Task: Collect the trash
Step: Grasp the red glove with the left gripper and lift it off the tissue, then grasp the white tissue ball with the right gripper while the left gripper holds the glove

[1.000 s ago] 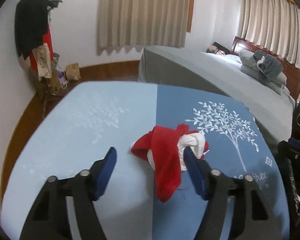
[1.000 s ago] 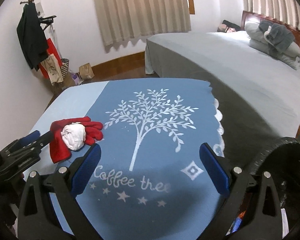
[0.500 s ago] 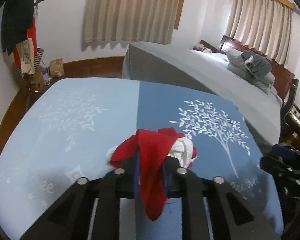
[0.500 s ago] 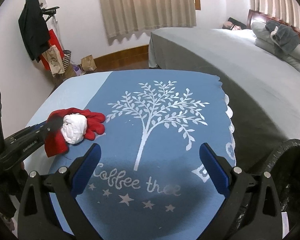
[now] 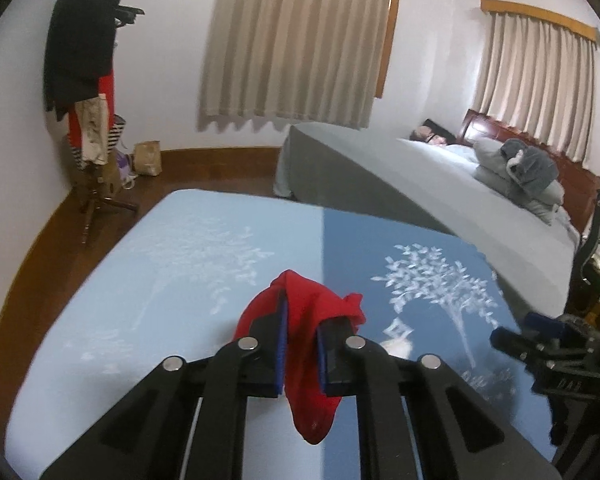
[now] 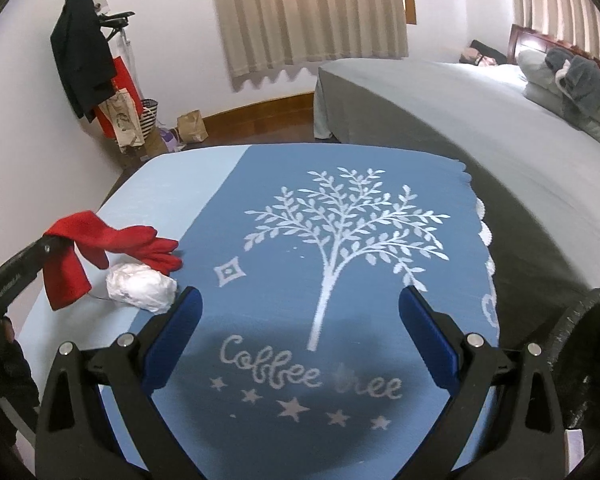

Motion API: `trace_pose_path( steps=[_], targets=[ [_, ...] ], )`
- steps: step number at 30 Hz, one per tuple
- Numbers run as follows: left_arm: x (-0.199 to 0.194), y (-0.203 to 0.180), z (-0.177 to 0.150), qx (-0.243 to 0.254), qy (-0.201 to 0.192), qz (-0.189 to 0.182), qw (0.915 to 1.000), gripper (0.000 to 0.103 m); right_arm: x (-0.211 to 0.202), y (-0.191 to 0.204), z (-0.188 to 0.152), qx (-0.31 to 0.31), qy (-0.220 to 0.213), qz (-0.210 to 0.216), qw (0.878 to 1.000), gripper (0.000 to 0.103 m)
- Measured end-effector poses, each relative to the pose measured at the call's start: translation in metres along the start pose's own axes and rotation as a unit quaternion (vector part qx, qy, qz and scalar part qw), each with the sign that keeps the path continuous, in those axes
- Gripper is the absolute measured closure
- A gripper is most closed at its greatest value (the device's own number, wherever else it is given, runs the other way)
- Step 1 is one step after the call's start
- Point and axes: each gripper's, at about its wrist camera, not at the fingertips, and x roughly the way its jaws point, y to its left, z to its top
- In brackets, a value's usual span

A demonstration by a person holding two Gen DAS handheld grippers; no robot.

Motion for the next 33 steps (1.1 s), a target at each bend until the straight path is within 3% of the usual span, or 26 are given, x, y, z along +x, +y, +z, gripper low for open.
trace_pose_path(
  steps=[9, 20, 33],
  targets=[
    [-0.010, 0.037, -0.020, -0.024, 0.011, 0.054, 0.9982, 0.091, 0.010, 0.032, 0.001, -0.019, 0.005, 0.028, 0.999, 0.007],
    [-0.020, 0.063, -0.027, -0.036, 0.009, 0.087, 0.9955, 0.091, 0.040, 0.082, 0.010, -0.045, 0.025, 0.070, 0.996, 0.007],
    [-0.010, 0.072, -0.034, -0.044, 0.023, 0.090, 0.9948, 0.091, 0.068, 0.111, 0.013, -0.079, 0.058, 0.086, 0.991, 0.010]
  ],
)
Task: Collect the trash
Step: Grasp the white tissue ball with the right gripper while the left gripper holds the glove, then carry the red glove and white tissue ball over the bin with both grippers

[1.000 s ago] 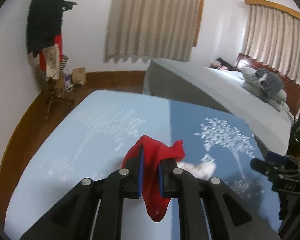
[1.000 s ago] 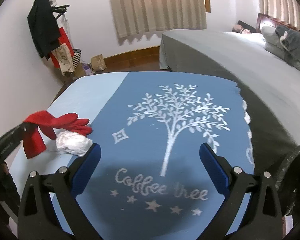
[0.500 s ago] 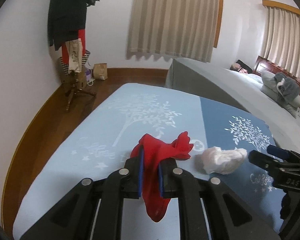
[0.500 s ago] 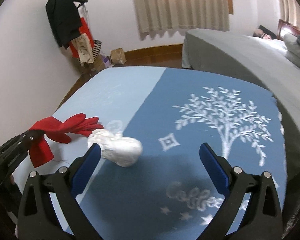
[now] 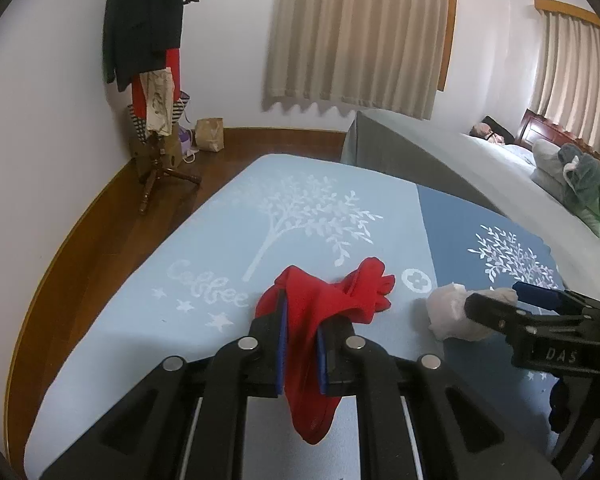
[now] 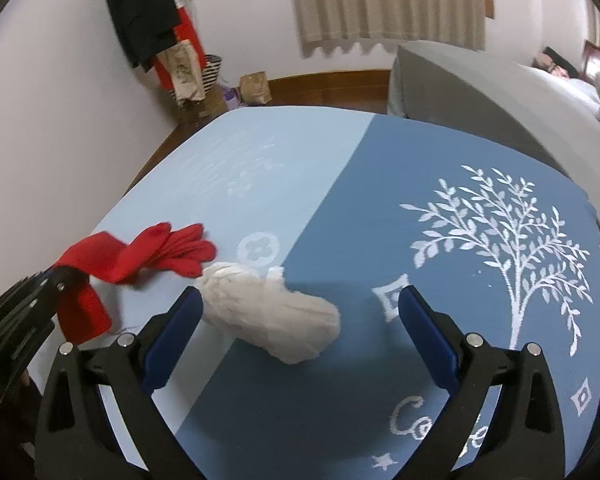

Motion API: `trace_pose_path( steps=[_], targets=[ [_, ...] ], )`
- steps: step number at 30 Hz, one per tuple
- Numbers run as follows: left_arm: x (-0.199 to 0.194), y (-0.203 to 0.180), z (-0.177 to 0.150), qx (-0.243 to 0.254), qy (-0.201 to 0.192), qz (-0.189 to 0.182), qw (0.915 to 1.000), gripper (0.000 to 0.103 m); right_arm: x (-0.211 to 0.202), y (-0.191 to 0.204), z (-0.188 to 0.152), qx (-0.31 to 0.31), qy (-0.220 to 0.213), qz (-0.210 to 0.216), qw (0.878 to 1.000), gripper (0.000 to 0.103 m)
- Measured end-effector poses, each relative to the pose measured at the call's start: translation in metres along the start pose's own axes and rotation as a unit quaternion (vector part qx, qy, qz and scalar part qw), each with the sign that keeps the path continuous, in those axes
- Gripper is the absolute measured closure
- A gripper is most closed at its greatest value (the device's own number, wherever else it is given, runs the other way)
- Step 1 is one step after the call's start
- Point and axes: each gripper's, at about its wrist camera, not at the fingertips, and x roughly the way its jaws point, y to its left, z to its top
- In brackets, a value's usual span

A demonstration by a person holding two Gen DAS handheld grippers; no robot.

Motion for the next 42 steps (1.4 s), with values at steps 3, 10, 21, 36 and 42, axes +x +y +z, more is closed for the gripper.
trace_pose_path(
  steps=[3, 10, 21, 36, 42],
  targets=[
    [0.001, 0.001, -0.001, -0.002, 0.002, -0.001, 1.0000, 0.091, 0.003, 0.004, -0.001, -0.003, 0.013, 0.014, 1.000, 0.029],
    [0.000, 0.000, -0.001, 0.000, 0.004, -0.001, 1.0000, 0.091, -0.001, 0.013, -0.002, -0.010, 0.021, 0.040, 0.999, 0.063],
    [-0.016, -0.017, 0.004, 0.010, -0.009, -0.014, 0.9998, 0.091, -0.045, 0.003, -0.001, -0.004, -0.013, 0.052, 0.999, 0.070],
    [-0.058, -0.076, 0.019, 0.049, -0.040, -0.078, 0.9950, 0.091, -0.129, -0.042, -0.008, 0.027, -0.073, 0.019, 0.997, 0.070],
    [-0.076, -0.108, 0.020, 0.063, -0.050, -0.112, 0.9904, 0.091, -0.162, -0.060, -0.016, 0.039, -0.095, 0.003, 0.995, 0.070]
  ],
)
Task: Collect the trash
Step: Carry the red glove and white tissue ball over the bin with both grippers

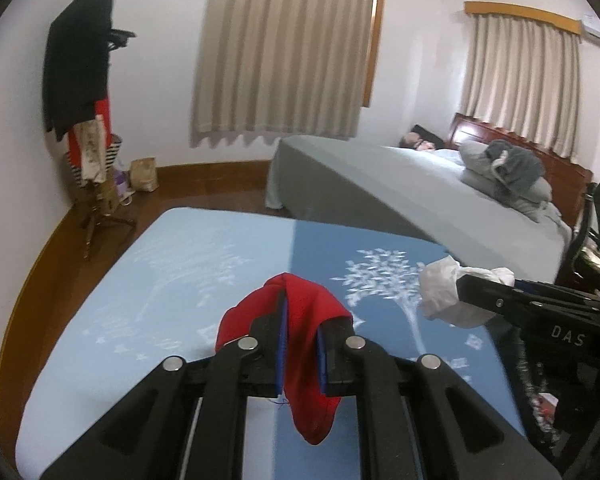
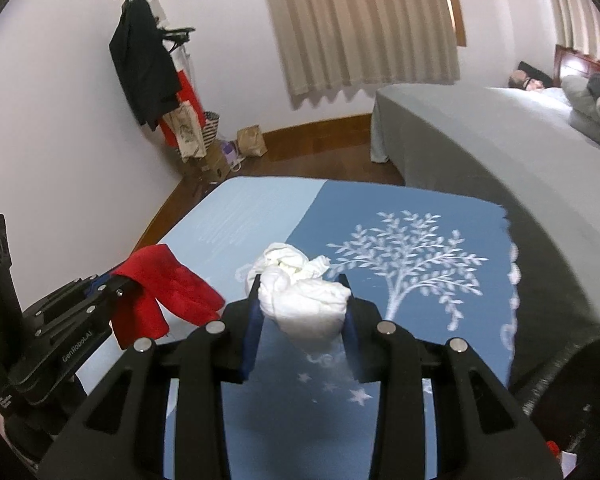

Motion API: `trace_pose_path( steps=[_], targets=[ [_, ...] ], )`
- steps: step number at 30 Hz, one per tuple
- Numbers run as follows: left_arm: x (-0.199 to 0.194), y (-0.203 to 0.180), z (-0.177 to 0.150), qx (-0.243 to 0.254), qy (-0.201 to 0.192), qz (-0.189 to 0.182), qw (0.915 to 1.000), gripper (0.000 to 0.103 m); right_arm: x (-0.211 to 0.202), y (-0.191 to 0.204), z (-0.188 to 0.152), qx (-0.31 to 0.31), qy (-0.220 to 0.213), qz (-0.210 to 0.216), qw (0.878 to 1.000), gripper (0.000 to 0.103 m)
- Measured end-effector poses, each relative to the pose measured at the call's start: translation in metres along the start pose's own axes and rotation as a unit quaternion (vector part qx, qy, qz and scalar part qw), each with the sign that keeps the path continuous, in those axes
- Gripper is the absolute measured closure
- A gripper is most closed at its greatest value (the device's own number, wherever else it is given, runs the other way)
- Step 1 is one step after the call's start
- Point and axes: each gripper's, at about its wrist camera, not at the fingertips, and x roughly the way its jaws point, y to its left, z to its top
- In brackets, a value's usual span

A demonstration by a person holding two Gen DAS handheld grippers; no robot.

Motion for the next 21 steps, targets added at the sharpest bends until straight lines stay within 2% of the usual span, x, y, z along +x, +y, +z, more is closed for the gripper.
trace_pose_path(
  steps=[10, 21],
  targets=[
    [-0.014, -0.059, 0.008, 0.030, -0.015, -0.055, 0.9979, 0.091, -0.058, -0.032, -0.008, 0.021, -0.037, -0.027, 0.999, 0.070],
    [-0.020, -0.123, 0.008, 0.058, -0.021, -0.114, 0.9916, 0.091, -0.123, -0.076, -0.025, 0.043, -0.070, -0.072, 0.994, 0.070]
  ],
)
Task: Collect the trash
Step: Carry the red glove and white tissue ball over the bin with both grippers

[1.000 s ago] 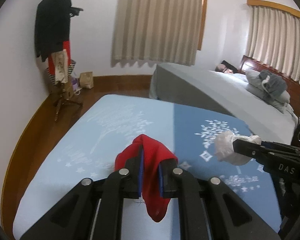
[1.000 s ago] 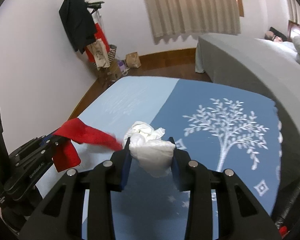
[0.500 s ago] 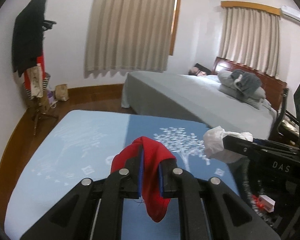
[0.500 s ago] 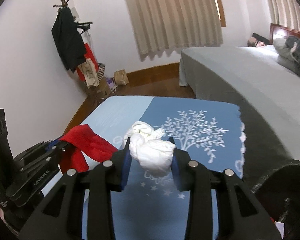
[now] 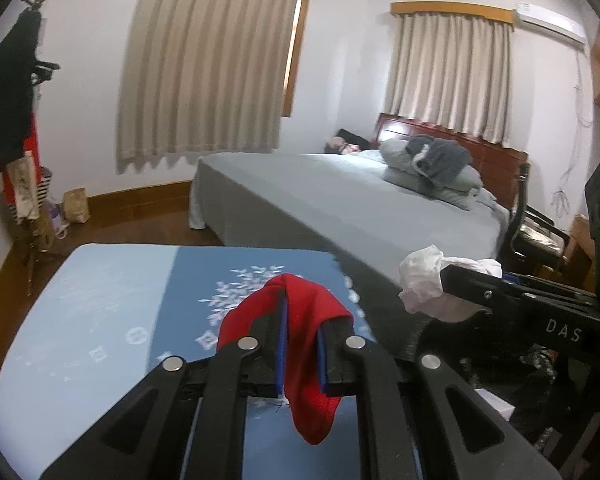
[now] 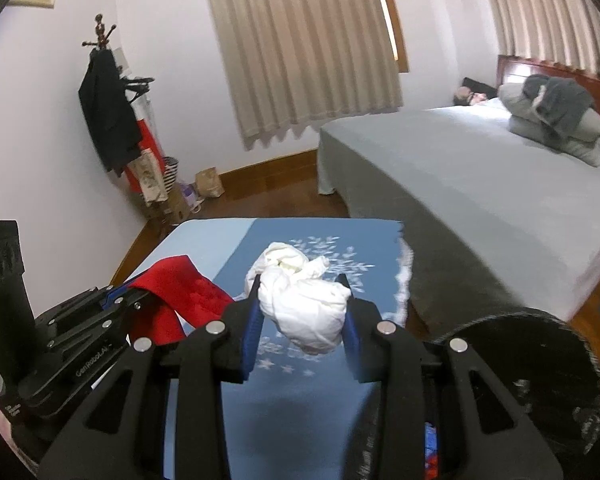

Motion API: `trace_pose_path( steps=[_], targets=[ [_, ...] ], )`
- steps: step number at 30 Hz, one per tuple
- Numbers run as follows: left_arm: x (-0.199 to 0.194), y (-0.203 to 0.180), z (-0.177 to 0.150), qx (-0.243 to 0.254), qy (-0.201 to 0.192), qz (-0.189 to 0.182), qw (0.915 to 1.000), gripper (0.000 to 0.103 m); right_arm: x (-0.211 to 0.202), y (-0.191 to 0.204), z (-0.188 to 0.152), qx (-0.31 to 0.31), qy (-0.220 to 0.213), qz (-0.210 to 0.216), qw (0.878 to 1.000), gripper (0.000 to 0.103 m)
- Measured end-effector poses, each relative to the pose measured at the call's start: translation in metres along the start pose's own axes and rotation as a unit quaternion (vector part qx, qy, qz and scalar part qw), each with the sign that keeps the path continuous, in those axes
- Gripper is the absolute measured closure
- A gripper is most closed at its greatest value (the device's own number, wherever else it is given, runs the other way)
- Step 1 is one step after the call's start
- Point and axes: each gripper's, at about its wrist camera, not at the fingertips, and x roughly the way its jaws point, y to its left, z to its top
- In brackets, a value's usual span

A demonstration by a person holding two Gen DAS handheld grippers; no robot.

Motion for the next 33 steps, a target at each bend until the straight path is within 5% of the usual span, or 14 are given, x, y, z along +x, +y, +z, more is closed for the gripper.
trace_pose_path(
  steps=[23, 33],
  targets=[
    [0.032, -0.136, 0.005, 0.066, 0.009, -0.129, 0.9894, 0.091, -0.097, -0.107, -0.038, 0.057, -0.031, -0.113, 0.991, 0.070],
    [0.042, -0.174, -0.008, 0.084, 0.022, -0.156, 0.9840, 0.091, -0.122, -0.141, -0.060, 0.082, -0.031, -0.147, 0.985, 0.070]
  ],
)
